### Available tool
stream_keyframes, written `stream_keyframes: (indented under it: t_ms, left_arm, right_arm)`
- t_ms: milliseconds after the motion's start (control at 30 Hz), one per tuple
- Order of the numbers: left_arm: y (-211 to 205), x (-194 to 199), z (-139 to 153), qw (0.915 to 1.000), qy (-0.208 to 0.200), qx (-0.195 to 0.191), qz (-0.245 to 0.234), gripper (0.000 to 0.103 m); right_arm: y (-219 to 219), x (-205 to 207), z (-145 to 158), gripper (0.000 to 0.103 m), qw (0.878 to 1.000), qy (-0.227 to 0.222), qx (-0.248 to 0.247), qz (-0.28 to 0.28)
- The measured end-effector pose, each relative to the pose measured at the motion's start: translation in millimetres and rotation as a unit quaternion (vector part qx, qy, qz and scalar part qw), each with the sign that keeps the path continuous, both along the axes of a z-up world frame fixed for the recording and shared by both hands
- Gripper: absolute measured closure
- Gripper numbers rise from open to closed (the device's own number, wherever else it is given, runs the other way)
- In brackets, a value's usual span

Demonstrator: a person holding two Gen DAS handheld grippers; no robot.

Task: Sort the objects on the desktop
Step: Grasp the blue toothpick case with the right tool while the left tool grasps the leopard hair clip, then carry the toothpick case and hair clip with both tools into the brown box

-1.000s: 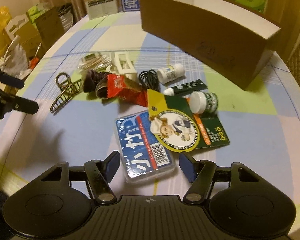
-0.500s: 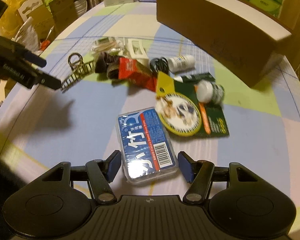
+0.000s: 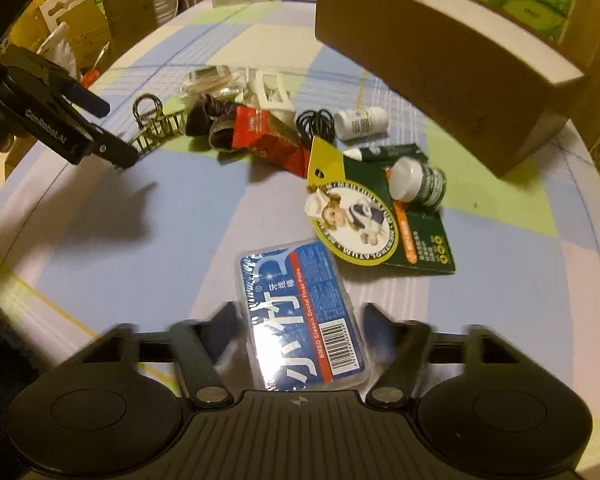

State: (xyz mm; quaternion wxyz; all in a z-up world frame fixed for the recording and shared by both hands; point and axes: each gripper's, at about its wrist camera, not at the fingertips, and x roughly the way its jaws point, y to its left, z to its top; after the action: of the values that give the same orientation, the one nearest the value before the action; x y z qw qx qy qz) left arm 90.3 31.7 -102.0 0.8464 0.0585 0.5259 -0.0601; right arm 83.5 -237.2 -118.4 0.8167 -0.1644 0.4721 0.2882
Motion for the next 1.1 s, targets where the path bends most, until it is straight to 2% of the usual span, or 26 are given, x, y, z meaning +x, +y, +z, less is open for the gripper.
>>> stream_keyframes:
  t_ms: [100, 267, 333, 400, 533, 633, 700, 900, 1100]
  left_arm:
    - [-0.4, 2.8, -2.2, 0.9999, -0.005, 0.006, -0.007, 0.008]
    - [0.8, 9.2, -5.6, 0.9996, -0.017, 0.01, -0.022, 0.012]
    - [2.6, 12.6, -7.6, 0.9995, -0.019, 0.01, -0.023, 0.018]
    - [4.8, 16.5, -10.2, 0.9996, -0.019, 0.008, -0.022, 0.028]
    - [7.2, 23.1, -14.6, 0.9993, -0.027, 0.009, -0.023, 0.034]
    - [5.7, 26.5, -16.7, 0.9986, -0.038, 0.006, -0.035, 0.047]
    - [3.2, 28.1, -19.2, 0.9982, -0.042, 0.004, -0.042, 0.062]
    - [-0.1, 20.6, -20.4, 0.9979, -0.052, 0.008, -0.036, 0.065]
    - [-6.9, 6.5, -17.5, 0.9982, -0.049, 0.026, -0.023, 0.066]
  right_arm:
    - [-0.8, -0.4, 0.4, 0.048, 1.0, 0.0, -0.007, 0.005]
    - [-22.0, -2.4, 11.2, 0.048, 1.0, 0.02, -0.001, -0.022]
    - [-31.5, -4.2, 16.3, 0.049, 0.999, 0.022, 0.005, -0.038]
    - [-41.5, -6.0, 21.7, 0.049, 0.998, 0.026, 0.01, -0.052]
    - [-56.2, -9.7, 33.3, 0.048, 0.997, 0.03, 0.027, -0.07]
    - [-67.1, -11.1, 41.1, 0.049, 0.996, 0.027, 0.033, -0.084]
    - [-76.6, -9.8, 44.3, 0.049, 0.994, 0.022, 0.037, -0.104]
    - [-106.0, 4.4, 47.7, 0.048, 0.984, -0.011, 0.016, -0.178]
    - [-124.2, 29.4, 32.8, 0.048, 0.973, -0.032, 0.0, -0.228]
